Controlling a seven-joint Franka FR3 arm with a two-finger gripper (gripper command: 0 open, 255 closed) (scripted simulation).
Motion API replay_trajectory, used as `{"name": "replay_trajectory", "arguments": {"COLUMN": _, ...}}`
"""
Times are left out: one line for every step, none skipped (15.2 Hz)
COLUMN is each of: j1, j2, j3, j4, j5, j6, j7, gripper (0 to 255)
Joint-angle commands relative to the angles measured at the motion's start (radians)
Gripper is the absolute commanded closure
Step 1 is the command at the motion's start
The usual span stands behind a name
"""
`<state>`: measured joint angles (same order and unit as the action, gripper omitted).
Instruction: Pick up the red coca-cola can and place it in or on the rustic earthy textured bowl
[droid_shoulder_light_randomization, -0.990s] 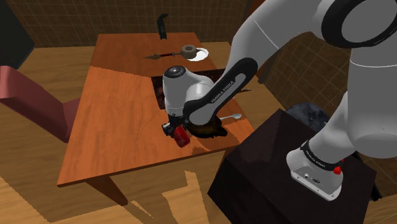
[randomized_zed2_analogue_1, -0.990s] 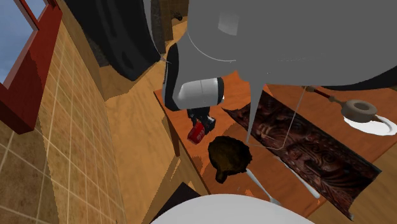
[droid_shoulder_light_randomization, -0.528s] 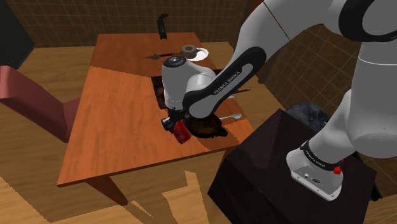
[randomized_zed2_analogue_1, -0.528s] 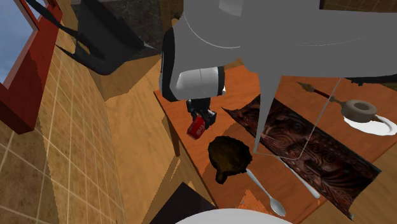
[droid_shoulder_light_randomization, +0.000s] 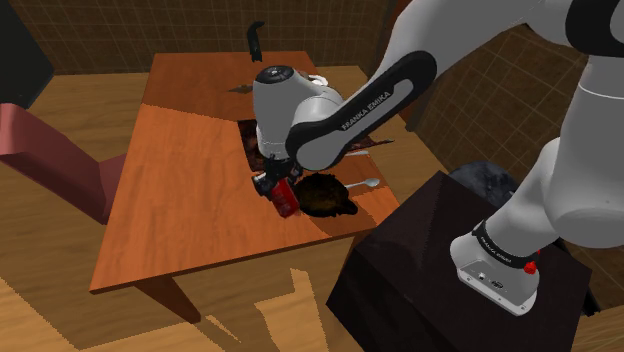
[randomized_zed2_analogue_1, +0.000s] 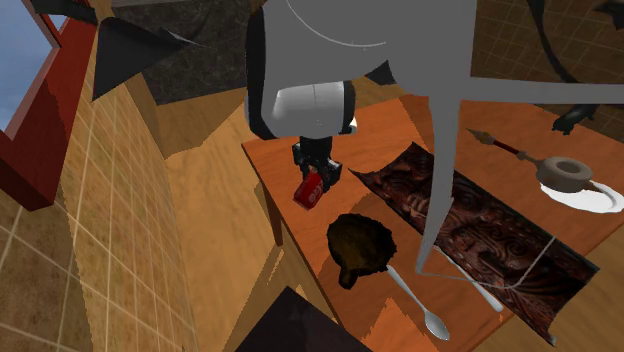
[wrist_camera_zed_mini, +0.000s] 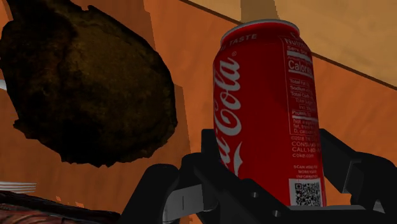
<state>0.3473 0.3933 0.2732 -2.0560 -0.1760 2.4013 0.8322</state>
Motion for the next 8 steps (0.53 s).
{"name": "replay_trajectory", "arguments": {"j1": -0.003, "j2": -0.021, "j3": 0.005, "j4": 0.001, "j5": 0.009, "j6": -0.021, "j7": -0.005, "gripper": 255}}
{"name": "replay_trajectory", "arguments": {"j1": -0.005, "j2": -0.031, "j3": 0.008, "j4": 0.002, "j5": 0.014, "j6": -0.032, "j7": -0.008, "gripper": 255}}
{"name": "replay_trajectory", "arguments": {"j1": -0.007, "j2": -0.04, "j3": 0.01, "j4": 0.004, "j5": 0.018, "j6": -0.042, "j7": -0.011, "gripper": 255}}
{"name": "replay_trajectory", "arguments": {"j1": -0.008, "j2": -0.05, "j3": 0.012, "j4": 0.006, "j5": 0.022, "j6": -0.053, "j7": -0.014, "gripper": 255}}
{"name": "replay_trajectory", "arguments": {"j1": -0.009, "j2": -0.059, "j3": 0.014, "j4": 0.007, "j5": 0.026, "j6": -0.064, "j7": -0.017, "gripper": 255}}
{"name": "replay_trajectory", "arguments": {"j1": -0.026, "j2": -0.083, "j3": 0.012, "j4": -0.027, "j5": 0.034, "j6": -0.052, "j7": -0.038, "gripper": 255}}
{"name": "replay_trajectory", "arguments": {"j1": -0.043, "j2": -0.106, "j3": 0.009, "j4": -0.06, "j5": 0.042, "j6": -0.041, "j7": -0.061, "gripper": 255}}
{"name": "replay_trajectory", "arguments": {"j1": -0.059, "j2": -0.13, "j3": 0.006, "j4": -0.091, "j5": 0.05, "j6": -0.03, "j7": -0.083, "gripper": 255}}
